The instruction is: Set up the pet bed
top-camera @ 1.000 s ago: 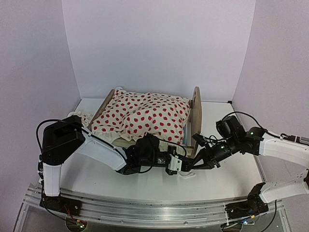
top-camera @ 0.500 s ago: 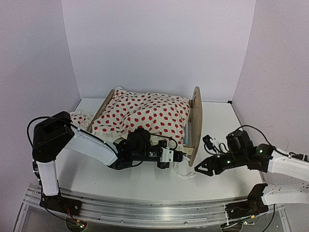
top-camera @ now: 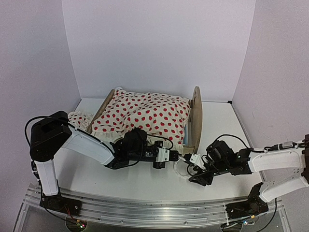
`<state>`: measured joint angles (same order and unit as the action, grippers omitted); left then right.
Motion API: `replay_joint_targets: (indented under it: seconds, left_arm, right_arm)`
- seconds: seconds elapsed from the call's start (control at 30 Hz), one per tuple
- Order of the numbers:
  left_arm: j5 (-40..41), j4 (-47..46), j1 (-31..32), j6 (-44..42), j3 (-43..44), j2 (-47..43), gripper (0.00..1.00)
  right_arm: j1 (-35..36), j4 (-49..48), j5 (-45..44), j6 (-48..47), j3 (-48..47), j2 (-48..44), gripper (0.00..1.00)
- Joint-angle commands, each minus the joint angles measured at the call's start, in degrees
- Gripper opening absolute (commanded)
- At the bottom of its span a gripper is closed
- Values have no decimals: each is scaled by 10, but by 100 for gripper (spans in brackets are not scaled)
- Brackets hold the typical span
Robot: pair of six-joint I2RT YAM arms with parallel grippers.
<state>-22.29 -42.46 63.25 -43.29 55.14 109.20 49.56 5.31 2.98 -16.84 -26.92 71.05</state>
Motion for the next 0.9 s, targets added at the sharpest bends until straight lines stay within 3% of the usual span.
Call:
replay_joint_targets:
  seconds: [0.0, 0.37, 0.53, 0.7, 0.87]
  left_arm:
    - [-7, -19, -7, 18, -4, -32, 0]
    - [-10, -19, -19, 18, -6, -34, 0]
    - [-10, -24, -20, 18, -14, -41, 0]
    - [-12, -25, -24, 17, -19, -45, 0]
    - [-13, -26, -25, 18, -20, -46, 0]
  right_arm:
    - [5, -8, 5, -121, -26, 38, 56]
    - [2, 3, 5, -188, -96, 158, 54]
    - [-6, 81, -6, -175, -123, 191, 25]
    - [-5, 184, -26, -170, -143, 191, 24]
    - [-6, 221, -40, -160, -152, 196, 1]
